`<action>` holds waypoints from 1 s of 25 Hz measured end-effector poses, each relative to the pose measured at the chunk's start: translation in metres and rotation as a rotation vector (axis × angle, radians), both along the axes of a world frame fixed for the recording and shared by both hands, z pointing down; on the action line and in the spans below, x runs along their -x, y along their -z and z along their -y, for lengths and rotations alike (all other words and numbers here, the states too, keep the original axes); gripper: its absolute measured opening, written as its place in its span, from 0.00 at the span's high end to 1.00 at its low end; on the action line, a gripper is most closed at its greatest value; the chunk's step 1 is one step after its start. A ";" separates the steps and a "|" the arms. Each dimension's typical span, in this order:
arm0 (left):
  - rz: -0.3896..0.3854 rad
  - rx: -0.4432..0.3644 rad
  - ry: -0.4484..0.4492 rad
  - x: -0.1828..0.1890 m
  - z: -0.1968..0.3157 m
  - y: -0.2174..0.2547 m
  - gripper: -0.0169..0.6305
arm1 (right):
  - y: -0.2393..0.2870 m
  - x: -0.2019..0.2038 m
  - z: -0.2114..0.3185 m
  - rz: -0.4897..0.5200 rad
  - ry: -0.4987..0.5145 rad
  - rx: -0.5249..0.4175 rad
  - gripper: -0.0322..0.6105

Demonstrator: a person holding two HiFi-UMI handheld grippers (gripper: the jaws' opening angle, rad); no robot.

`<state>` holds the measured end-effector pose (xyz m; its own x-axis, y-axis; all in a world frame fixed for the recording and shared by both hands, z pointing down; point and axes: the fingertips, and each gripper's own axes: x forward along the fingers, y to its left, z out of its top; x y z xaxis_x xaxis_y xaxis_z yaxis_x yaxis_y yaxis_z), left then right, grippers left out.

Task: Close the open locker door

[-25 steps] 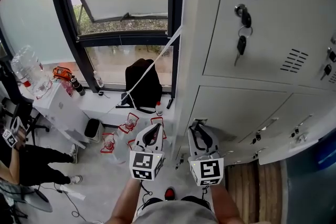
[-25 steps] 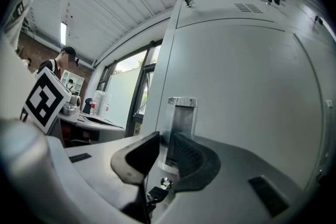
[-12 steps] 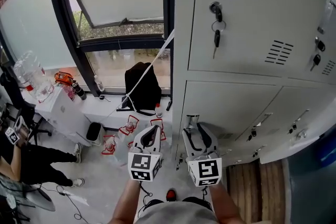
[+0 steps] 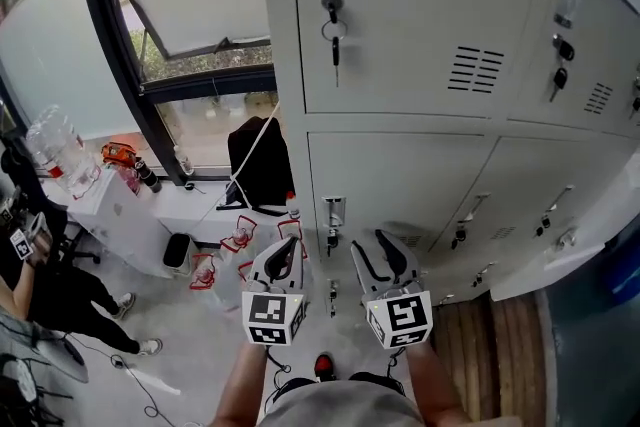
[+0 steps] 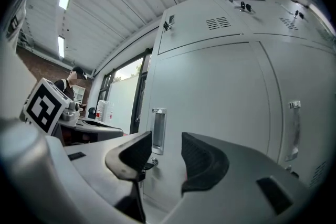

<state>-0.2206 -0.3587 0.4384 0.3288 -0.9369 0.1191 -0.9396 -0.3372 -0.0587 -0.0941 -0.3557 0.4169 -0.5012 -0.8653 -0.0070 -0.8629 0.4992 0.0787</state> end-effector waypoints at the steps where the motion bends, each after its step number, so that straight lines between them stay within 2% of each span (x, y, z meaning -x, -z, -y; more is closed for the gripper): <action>1: 0.003 -0.004 0.000 -0.006 -0.005 0.001 0.94 | 0.001 -0.008 -0.003 -0.002 -0.001 0.001 0.67; 11: 0.012 -0.025 0.014 -0.068 -0.057 0.010 0.94 | 0.004 -0.079 -0.049 -0.009 -0.005 -0.029 0.77; 15: 0.015 -0.020 0.008 -0.097 -0.080 0.006 0.94 | -0.001 -0.109 -0.074 0.001 -0.017 -0.029 0.86; 25: 0.009 -0.008 -0.012 -0.156 -0.132 -0.002 0.94 | -0.013 -0.163 -0.128 -0.025 -0.018 -0.008 0.91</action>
<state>-0.0647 -0.2268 0.4404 0.3388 -0.9338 0.1148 -0.9349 -0.3478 -0.0702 0.0692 -0.2275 0.4298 -0.4856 -0.8742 -0.0016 -0.8695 0.4828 0.1042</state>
